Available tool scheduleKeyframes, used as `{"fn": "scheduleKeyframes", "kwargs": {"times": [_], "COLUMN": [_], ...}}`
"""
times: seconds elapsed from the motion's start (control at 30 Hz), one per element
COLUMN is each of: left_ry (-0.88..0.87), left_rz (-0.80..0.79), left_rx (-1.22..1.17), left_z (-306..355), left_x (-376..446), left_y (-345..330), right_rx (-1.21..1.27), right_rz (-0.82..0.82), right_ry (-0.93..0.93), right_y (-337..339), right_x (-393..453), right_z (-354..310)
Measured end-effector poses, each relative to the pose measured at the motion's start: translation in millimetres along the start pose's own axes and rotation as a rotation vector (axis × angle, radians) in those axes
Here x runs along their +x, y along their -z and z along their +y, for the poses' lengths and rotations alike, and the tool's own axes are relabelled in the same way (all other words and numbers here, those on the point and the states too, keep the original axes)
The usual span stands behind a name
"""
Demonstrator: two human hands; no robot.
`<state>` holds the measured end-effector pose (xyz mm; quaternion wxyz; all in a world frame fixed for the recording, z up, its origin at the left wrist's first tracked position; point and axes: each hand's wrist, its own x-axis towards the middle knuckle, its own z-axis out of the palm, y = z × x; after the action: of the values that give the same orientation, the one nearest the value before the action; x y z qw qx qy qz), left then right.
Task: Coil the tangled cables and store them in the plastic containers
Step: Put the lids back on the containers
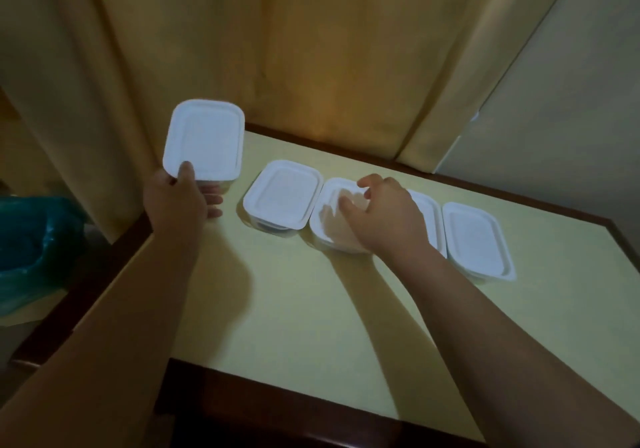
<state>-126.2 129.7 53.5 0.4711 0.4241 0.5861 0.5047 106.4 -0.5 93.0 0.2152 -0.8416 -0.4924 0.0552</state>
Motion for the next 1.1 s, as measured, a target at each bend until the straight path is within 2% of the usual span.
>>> {"fn": "scheduleKeyframes", "kwargs": {"times": [0.07, 0.13, 0.27, 0.43, 0.53, 0.6, 0.67, 0.73, 0.83, 0.9, 0.93, 1.0, 1.1], "left_ry": [-0.015, 0.056, 0.093, 0.154, 0.033, -0.140, -0.265, -0.232, -0.106, -0.057, -0.054, -0.072, -0.078], "left_rz": [-0.042, -0.138, -0.266, -0.288, -0.250, -0.156, -0.050, -0.018, -0.094, -0.140, -0.152, -0.167, -0.186], "left_rx": [-0.018, -0.007, 0.034, 0.120, 0.208, 0.347, 0.434, 0.391, 0.309, 0.224, 0.191, 0.168, 0.173], "left_z": [7, 10, 8, 0, 0, -4, -5, -7, -9, -9, -9, -8, -7], "left_x": [-1, 7, -11, -29, -44, -49, -51, -49, -48, -49, -50, -50, -49], "left_y": [-7, -13, -29, -42, -40, -39, -40, -42, -47, -48, -49, -48, -47], "right_rx": [0.007, -0.006, -0.022, 0.023, 0.035, 0.017, 0.055, 0.183, 0.739, 1.090, 1.177, 1.277, 1.389], "right_rz": [-0.011, -0.036, -0.080, 0.091, 0.084, 0.096, 0.019, -0.167, -0.382, -0.363, -0.329, -0.280, -0.293], "right_ry": [-0.027, -0.038, 0.011, 0.082, 0.009, -0.021, -0.081, -0.208, -0.509, -0.635, -0.649, -0.647, -0.692], "right_y": [0, -2, -7, 1, 7, 9, 12, 13, 0, -12, -18, -24, -24], "right_x": [-3, -6, -15, -33, -42, -47, -52, -58, -70, -76, -77, -75, -71], "right_z": [10, 16, 23, 34, 42, 42, 35, 26, 17, 12, 11, 7, 1]}}
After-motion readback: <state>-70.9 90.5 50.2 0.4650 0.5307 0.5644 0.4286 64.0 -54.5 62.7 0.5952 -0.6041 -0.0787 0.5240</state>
